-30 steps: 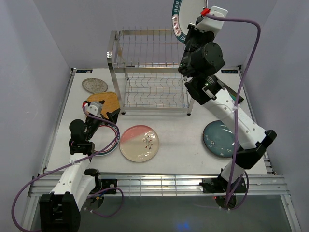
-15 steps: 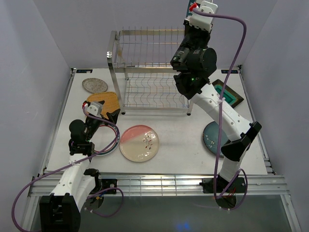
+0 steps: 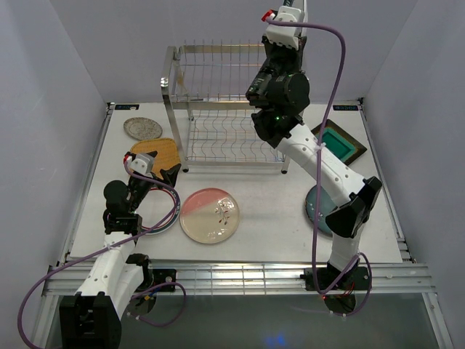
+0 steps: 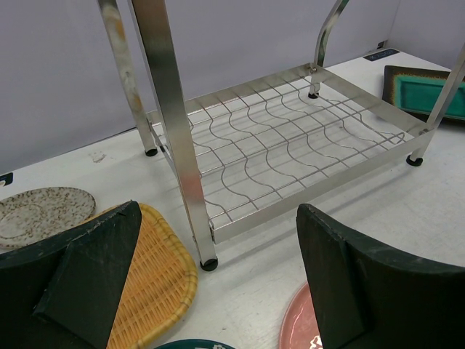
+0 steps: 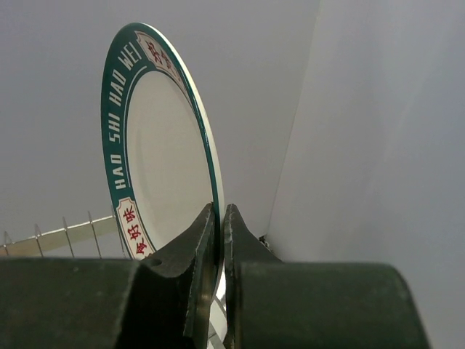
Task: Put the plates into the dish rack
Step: Insert the plate into the dish rack.
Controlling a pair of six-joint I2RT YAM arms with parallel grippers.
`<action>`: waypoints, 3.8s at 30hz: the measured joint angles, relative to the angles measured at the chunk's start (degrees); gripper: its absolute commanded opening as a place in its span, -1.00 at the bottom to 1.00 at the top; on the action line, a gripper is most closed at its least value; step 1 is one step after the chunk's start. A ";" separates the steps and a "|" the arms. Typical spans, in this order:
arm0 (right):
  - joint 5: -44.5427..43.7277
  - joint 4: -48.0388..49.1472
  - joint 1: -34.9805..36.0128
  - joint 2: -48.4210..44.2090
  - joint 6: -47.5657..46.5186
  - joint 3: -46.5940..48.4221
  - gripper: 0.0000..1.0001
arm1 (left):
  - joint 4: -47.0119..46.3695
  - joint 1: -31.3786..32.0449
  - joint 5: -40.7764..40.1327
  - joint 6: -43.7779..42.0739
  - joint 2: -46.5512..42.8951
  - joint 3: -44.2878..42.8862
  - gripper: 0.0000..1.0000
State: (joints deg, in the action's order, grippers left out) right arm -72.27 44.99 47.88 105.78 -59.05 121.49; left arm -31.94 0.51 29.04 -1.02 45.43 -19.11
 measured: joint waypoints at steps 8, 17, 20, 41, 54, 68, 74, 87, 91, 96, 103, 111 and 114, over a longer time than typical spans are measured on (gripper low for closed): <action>-0.07 -0.31 -2.34 4.55 -0.39 -1.29 -0.85 | 0.02 -0.02 0.15 0.02 0.00 0.00 0.96; -0.37 -2.03 -4.76 5.60 0.68 -1.51 -0.85 | 0.07 -0.02 0.17 0.00 0.11 0.00 0.96; -0.46 -2.23 -5.14 5.60 1.27 -2.21 -0.85 | 0.09 -0.02 0.17 0.00 0.11 0.00 0.96; -0.44 -7.26 -5.11 6.27 5.27 -3.58 -0.79 | 0.22 0.00 0.17 0.00 0.09 0.00 0.96; -0.66 -3.91 -3.93 6.34 3.08 -6.01 -0.58 | 0.24 0.00 0.17 0.00 -0.72 0.00 0.96; -1.05 -1.42 -3.48 6.27 1.57 -9.25 -0.22 | 0.31 -0.02 0.17 0.00 -1.16 0.00 0.96; -1.11 -1.27 -3.43 5.92 1.33 -9.86 -0.21 | 0.35 0.00 0.17 0.00 -1.29 0.00 0.96; -1.09 -1.81 -3.45 2.97 1.62 -10.78 -0.21 | 0.55 -0.02 0.17 0.00 -1.51 0.00 0.96; -0.92 -2.99 -3.45 1.99 2.95 -11.21 -0.21 | 0.68 -0.02 0.17 0.00 -1.86 0.00 0.96; -0.76 -4.70 -3.45 1.42 4.61 -11.50 -0.22 | 0.70 0.00 0.17 0.00 -1.99 0.00 0.96; -0.37 -6.60 -3.45 1.42 7.02 -11.72 -0.22 | 0.72 0.00 0.20 0.00 -2.05 0.00 0.96; -0.26 -10.99 -3.54 1.07 11.63 -13.27 0.16 | 0.72 -0.02 0.22 0.00 -2.05 0.00 0.96; -0.17 -12.11 -3.54 1.03 12.72 -13.42 0.22 | 0.74 0.00 0.24 0.00 -2.05 0.00 0.96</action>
State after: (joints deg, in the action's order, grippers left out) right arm -72.44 32.88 44.34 106.80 -46.33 108.07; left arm -31.20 0.51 29.28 -1.02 43.38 -19.11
